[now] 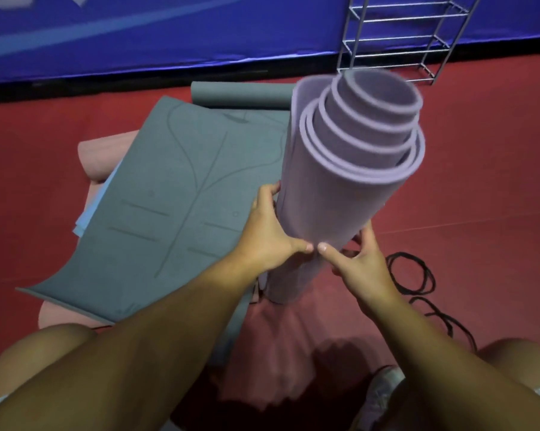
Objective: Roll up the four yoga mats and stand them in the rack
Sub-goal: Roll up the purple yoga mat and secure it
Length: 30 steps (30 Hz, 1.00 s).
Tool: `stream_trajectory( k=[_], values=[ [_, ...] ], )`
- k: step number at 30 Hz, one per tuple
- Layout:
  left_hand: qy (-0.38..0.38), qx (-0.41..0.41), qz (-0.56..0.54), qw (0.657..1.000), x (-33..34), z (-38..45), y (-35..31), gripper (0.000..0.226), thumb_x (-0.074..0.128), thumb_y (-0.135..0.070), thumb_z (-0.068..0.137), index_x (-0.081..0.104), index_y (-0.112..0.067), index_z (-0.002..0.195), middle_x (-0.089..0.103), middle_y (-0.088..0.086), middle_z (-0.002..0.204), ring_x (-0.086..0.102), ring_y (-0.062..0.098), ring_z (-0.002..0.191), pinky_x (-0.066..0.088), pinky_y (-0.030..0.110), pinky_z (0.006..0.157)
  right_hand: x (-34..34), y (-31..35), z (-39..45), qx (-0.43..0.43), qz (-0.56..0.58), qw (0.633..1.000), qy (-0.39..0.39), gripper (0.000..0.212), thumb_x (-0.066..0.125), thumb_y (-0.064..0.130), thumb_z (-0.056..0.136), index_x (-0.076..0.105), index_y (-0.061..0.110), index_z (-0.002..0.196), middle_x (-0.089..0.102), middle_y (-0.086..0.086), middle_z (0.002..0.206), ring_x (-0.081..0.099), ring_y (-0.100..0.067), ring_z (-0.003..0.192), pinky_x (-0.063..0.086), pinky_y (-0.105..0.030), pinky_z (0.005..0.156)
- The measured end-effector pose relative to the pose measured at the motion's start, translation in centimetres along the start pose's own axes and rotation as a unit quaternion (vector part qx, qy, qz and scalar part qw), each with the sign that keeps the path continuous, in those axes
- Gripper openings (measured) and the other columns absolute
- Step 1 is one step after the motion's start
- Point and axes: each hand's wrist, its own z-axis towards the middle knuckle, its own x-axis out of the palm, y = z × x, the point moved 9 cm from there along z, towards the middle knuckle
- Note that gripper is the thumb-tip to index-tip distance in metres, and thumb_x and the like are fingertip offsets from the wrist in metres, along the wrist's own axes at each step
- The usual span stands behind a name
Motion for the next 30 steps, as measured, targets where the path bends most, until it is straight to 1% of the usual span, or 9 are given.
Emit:
stream_trajectory(
  k=[3, 5, 7, 10, 14, 16, 21, 26, 30],
  values=[
    [0.008, -0.022, -0.033, 0.999, -0.4, -1.1, 1.1, 0.105, 0.091, -0.042, 0.042, 0.039, -0.019, 0.130, 0.054, -0.003, 0.139, 0.051, 0.005, 0.131, 0.045, 0.024, 0.104, 0.4, 0.2, 0.0, -0.022, -0.066, 0.997, -0.020, 0.083, 0.091, 0.023, 0.069, 0.047, 0.029, 0.140, 0.060, 0.011, 0.126, 0.059, -0.003, 0.112, 0.045, -0.006, 0.082],
    [-0.002, -0.038, -0.059, 0.998, -1.7, -1.2, 1.5, 0.098, 0.086, -0.049, 0.041, 0.043, -0.019, 0.123, 0.059, -0.011, 0.126, 0.054, -0.010, 0.118, 0.044, 0.015, 0.094, 0.7, 1.3, 0.5, -0.059, -0.112, 0.991, -0.036, 0.088, 0.094, 0.024, 0.061, 0.049, 0.017, 0.137, 0.051, 0.002, 0.132, 0.054, -0.008, 0.116, 0.039, -0.002, 0.088],
    [-0.017, -0.044, -0.070, 0.996, -2.7, -1.4, 1.7, 0.092, 0.085, -0.050, 0.040, 0.045, -0.021, 0.117, 0.060, -0.013, 0.122, 0.054, -0.015, 0.113, 0.045, 0.015, 0.094, 1.5, 2.0, 1.0, -0.079, -0.133, 0.987, -0.033, 0.095, 0.096, 0.025, 0.056, 0.046, 0.011, 0.137, 0.043, -0.001, 0.138, 0.046, -0.011, 0.125, 0.040, -0.014, 0.100],
    [-0.064, -0.044, -0.081, 0.994, -3.6, -2.2, 1.8, 0.086, 0.086, -0.047, 0.041, 0.044, -0.025, 0.113, 0.062, -0.010, 0.120, 0.059, -0.003, 0.117, 0.050, 0.025, 0.097, 2.1, 2.8, 0.9, -0.096, -0.147, 0.984, -0.039, 0.097, 0.096, 0.025, 0.055, 0.045, 0.012, 0.137, 0.041, 0.005, 0.137, 0.045, -0.012, 0.126, 0.044, -0.035, 0.106],
    [-0.081, -0.015, -0.121, 0.989, -4.1, -2.7, 0.7, 0.110, 0.093, -0.016, 0.058, 0.029, -0.039, 0.145, 0.057, -0.016, 0.134, 0.057, -0.001, 0.124, 0.053, 0.020, 0.096, 1.8, 4.3, 1.1, -0.132, -0.134, 0.981, -0.047, 0.096, 0.094, 0.020, 0.058, 0.044, 0.016, 0.140, 0.041, 0.008, 0.135, 0.046, -0.008, 0.125, 0.046, -0.031, 0.103],
    [-0.084, -0.008, -0.110, 0.990, -4.4, -2.4, 0.3, 0.114, 0.096, -0.010, 0.059, 0.030, -0.034, 0.150, 0.057, -0.021, 0.133, 0.057, -0.004, 0.122, 0.052, 0.018, 0.095, 2.0, 4.1, 1.6, -0.121, -0.135, 0.983, -0.029, 0.100, 0.093, 0.023, 0.059, 0.040, 0.020, 0.144, 0.039, 0.010, 0.139, 0.045, -0.008, 0.129, 0.046, -0.037, 0.106],
    [-0.098, -0.024, -0.119, 0.988, -3.6, -2.1, 0.6, 0.090, 0.095, -0.023, 0.049, 0.044, -0.028, 0.123, 0.057, -0.017, 0.130, 0.052, -0.009, 0.123, 0.049, 0.028, 0.101, 2.3, 3.7, 2.3, -0.088, -0.103, 0.991, -0.015, 0.131, 0.095, 0.054, 0.053, 0.017, 0.031, 0.155, 0.035, 0.005, 0.156, 0.039, -0.018, 0.142, 0.044, -0.053, 0.107],
    [-0.030, 0.013, -0.166, 0.986, -3.4, -0.7, -0.3, 0.058, 0.083, 0.001, 0.074, 0.048, -0.023, 0.113, 0.060, -0.006, 0.127, 0.057, 0.002, 0.125, 0.045, 0.018, 0.103, 1.1, 4.1, 2.2, -0.083, -0.111, 0.989, -0.056, 0.133, 0.094, 0.043, 0.050, 0.017, 0.028, 0.157, 0.036, 0.003, 0.155, 0.037, -0.018, 0.143, 0.041, -0.052, 0.110],
    [-0.036, 0.014, -0.178, 0.983, -4.1, 0.2, 0.0, 0.044, 0.064, 0.005, 0.090, 0.049, -0.022, 0.122, 0.065, 0.009, 0.125, 0.065, 0.011, 0.112, 0.049, 0.031, 0.101, 0.8, 4.3, 2.2, -0.081, -0.117, 0.986, -0.091, 0.126, 0.096, 0.037, 0.051, 0.023, 0.029, 0.154, 0.042, 0.004, 0.150, 0.041, -0.017, 0.139, 0.043, -0.050, 0.109]
  ],
)
